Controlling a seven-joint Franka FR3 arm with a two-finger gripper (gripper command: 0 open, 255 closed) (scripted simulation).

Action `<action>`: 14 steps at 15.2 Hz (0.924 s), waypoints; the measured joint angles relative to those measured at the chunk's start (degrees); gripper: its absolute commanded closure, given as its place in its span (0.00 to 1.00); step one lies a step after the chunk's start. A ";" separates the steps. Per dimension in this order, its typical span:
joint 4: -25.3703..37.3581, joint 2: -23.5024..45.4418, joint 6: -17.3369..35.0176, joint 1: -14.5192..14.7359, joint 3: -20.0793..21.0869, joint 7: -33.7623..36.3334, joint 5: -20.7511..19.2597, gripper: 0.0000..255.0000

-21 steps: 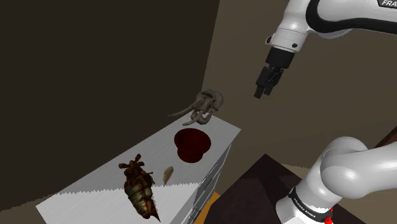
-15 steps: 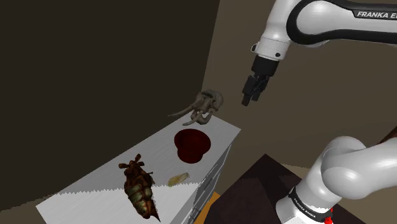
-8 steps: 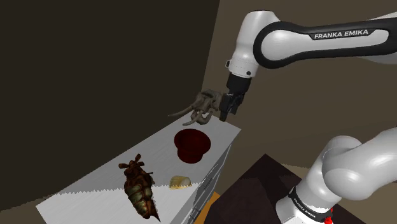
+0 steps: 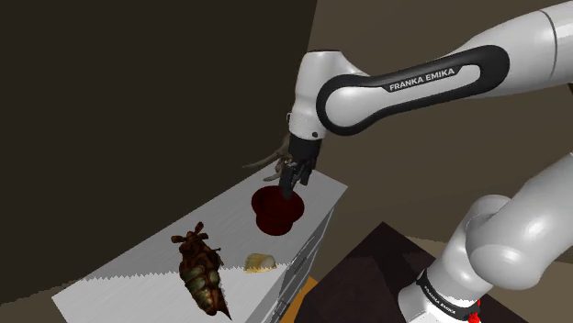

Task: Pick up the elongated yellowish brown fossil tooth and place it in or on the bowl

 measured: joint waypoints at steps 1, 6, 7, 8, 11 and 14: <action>0.91 2.06 0.90 0.15 0.57 0.36 -0.55 0.00; 5.43 12.61 5.42 1.63 3.55 3.63 -4.10 0.00; 6.50 14.94 6.35 2.07 4.06 4.49 -5.08 0.00; 7.58 17.13 7.06 2.47 4.39 5.15 -6.05 0.00; 10.68 23.32 8.93 4.20 5.25 7.51 -8.97 0.00; 14.38 30.06 10.67 6.07 5.24 9.39 -12.28 0.00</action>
